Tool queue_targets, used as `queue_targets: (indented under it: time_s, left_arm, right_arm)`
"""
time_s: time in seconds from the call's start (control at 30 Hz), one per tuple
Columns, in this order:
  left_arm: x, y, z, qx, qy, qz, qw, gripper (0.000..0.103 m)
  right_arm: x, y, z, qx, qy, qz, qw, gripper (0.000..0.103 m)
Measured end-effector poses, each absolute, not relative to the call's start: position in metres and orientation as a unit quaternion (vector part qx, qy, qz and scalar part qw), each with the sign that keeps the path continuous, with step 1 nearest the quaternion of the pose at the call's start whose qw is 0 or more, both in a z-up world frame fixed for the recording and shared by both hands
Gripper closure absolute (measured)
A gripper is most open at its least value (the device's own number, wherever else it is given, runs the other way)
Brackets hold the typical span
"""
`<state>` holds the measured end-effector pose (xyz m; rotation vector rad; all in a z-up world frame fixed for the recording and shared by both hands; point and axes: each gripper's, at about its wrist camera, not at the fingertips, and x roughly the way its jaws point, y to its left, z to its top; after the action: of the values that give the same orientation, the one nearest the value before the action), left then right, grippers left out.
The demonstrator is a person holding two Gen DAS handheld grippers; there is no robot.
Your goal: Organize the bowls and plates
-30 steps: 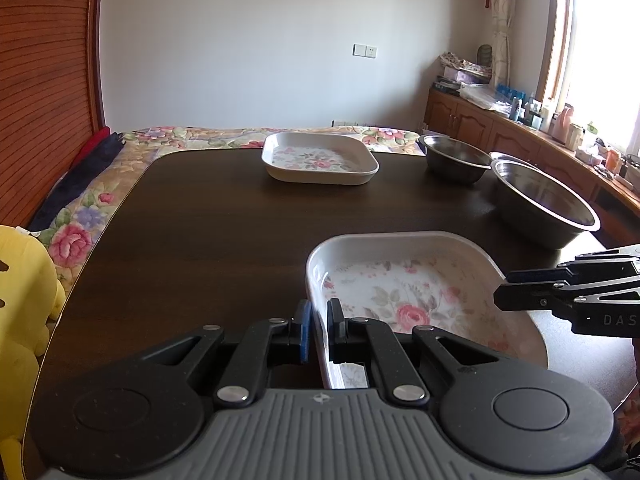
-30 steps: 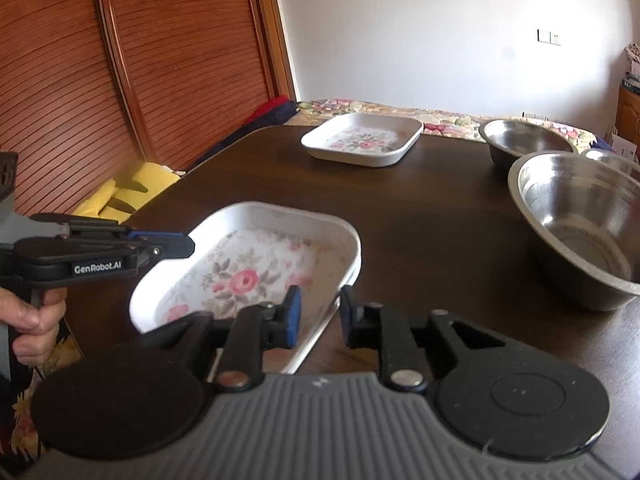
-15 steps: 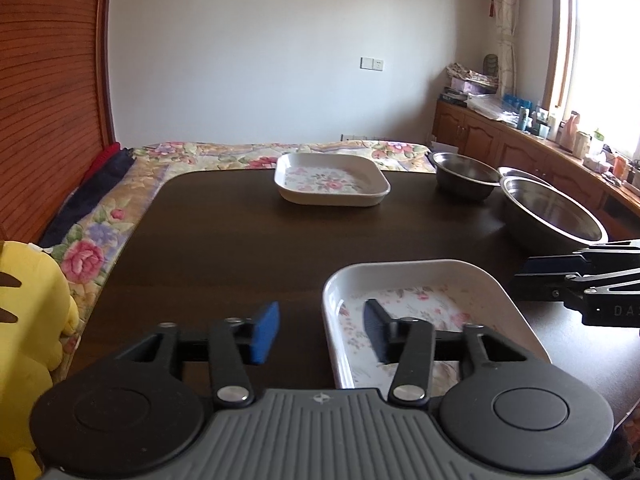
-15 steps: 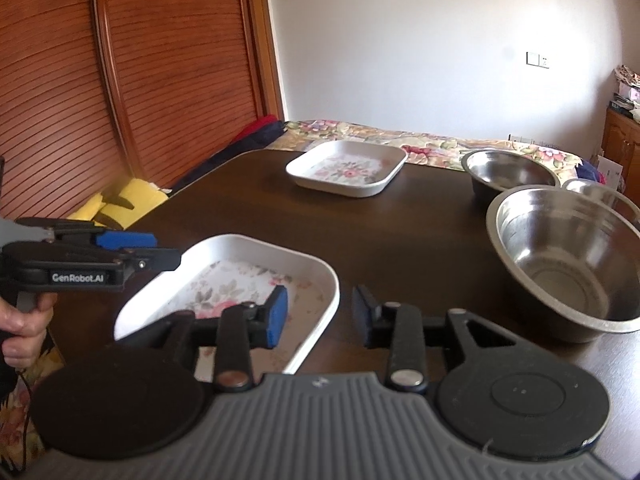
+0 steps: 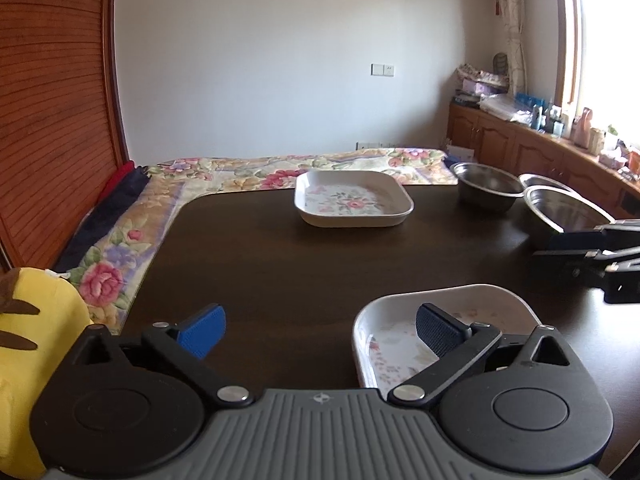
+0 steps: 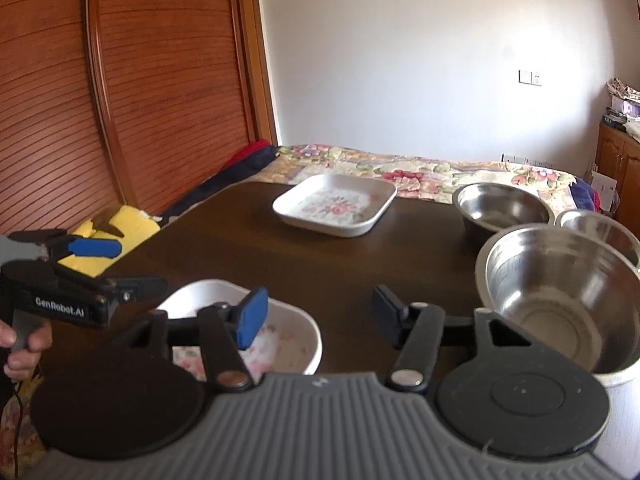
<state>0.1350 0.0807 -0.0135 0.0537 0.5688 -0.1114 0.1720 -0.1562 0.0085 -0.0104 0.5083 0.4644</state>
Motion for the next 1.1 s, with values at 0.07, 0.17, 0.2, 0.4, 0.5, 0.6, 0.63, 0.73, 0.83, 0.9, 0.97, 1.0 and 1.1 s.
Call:
queue_targets:
  time_s: [0.07, 0.17, 0.2, 0.4, 0.5, 0.6, 0.63, 0.73, 0.83, 0.9, 0.97, 1.0, 1.1]
  left_arm:
    - [0.138, 0.081, -0.013, 0.030, 0.284, -0.053, 0.957, 0.000]
    - [0.142, 0.083, -0.012, 0.031, 0.285, -0.052, 0.957, 0.000]
    - [0.143, 0.083, -0.012, 0.030, 0.285, -0.051, 0.957, 0.000]
    - [0.152, 0.086, -0.009, 0.034, 0.287, -0.047, 0.956, 0.000]
    - [0.155, 0.084, -0.006, 0.050, 0.285, -0.046, 0.956, 0.000]
    - [0.157, 0.083, -0.003, 0.056, 0.278, -0.047, 0.958, 0.000]
    - [0.159, 0.084, -0.002, 0.053, 0.278, -0.051, 0.958, 0.000]
    - [0.166, 0.089, 0.003, 0.045, 0.276, -0.062, 0.958, 0.000]
    - [0.174, 0.093, 0.010, 0.051, 0.269, -0.063, 0.960, 0.000]
    - [0.181, 0.095, 0.015, 0.057, 0.263, -0.063, 0.961, 0.000]
    - [0.188, 0.097, 0.021, 0.062, 0.258, -0.066, 0.962, 0.000]
    - [0.192, 0.098, 0.024, 0.064, 0.255, -0.068, 0.962, 0.000]
    - [0.205, 0.101, 0.031, 0.075, 0.251, -0.071, 0.962, 0.000]
  right_arm:
    - [0.175, -0.158, 0.010, -0.001, 0.247, 0.227, 0.942, 0.044]
    - [0.180, -0.159, 0.011, 0.001, 0.244, 0.225, 0.944, 0.044]
    - [0.181, -0.159, 0.012, 0.002, 0.243, 0.224, 0.944, 0.044]
    - [0.190, -0.159, 0.016, -0.001, 0.240, 0.220, 0.945, 0.044]
    - [0.195, -0.159, 0.020, -0.002, 0.238, 0.218, 0.947, 0.044]
    - [0.201, -0.157, 0.023, -0.005, 0.236, 0.216, 0.947, 0.044]
    - [0.202, -0.156, 0.025, -0.006, 0.235, 0.215, 0.948, 0.044]
    - [0.209, -0.154, 0.029, -0.009, 0.235, 0.214, 0.948, 0.043]
    - [0.217, -0.152, 0.034, -0.011, 0.236, 0.210, 0.949, 0.042]
    - [0.225, -0.150, 0.037, -0.009, 0.240, 0.207, 0.948, 0.042]
    - [0.232, -0.149, 0.040, -0.006, 0.243, 0.205, 0.948, 0.042]
    - [0.237, -0.148, 0.042, -0.005, 0.244, 0.202, 0.948, 0.042]
    - [0.249, -0.145, 0.047, -0.006, 0.245, 0.197, 0.949, 0.041]
